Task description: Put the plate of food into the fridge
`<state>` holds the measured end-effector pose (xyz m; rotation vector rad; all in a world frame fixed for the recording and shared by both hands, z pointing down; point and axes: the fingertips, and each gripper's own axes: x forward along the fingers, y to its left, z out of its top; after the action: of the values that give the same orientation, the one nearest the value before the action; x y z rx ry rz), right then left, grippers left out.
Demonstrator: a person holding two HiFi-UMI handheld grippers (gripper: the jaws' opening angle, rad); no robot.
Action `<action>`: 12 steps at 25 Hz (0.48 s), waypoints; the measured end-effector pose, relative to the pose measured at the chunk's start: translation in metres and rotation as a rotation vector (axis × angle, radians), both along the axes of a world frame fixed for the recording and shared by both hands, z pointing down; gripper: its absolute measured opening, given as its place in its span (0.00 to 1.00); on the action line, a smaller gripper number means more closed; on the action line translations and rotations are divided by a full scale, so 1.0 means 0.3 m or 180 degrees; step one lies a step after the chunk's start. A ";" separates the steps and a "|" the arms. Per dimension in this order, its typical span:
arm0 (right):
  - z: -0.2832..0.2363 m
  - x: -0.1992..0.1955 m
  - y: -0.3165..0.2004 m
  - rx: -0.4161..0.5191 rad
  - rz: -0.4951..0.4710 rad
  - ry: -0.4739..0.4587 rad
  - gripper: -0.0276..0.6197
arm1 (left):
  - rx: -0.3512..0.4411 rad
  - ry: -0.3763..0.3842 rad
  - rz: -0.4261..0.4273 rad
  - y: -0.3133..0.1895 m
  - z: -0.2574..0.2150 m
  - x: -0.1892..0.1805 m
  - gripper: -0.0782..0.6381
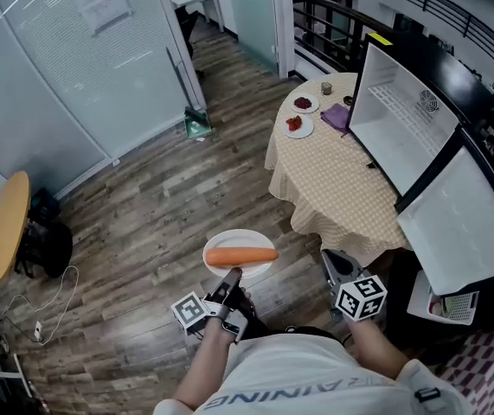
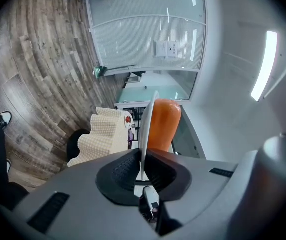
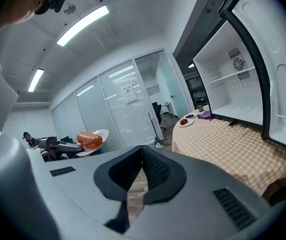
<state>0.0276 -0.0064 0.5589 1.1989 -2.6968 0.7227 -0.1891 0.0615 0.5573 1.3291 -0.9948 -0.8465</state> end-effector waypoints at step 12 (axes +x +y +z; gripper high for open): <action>-0.073 -0.133 -0.307 0.0028 0.0611 0.0198 0.08 | 0.0202 -0.0117 0.0669 -0.481 -0.060 -0.164 0.15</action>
<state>-0.0124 -0.0984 0.5370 1.4718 -2.5622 0.6836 -0.2384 -0.0827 0.5393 1.4794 -0.8448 -0.7008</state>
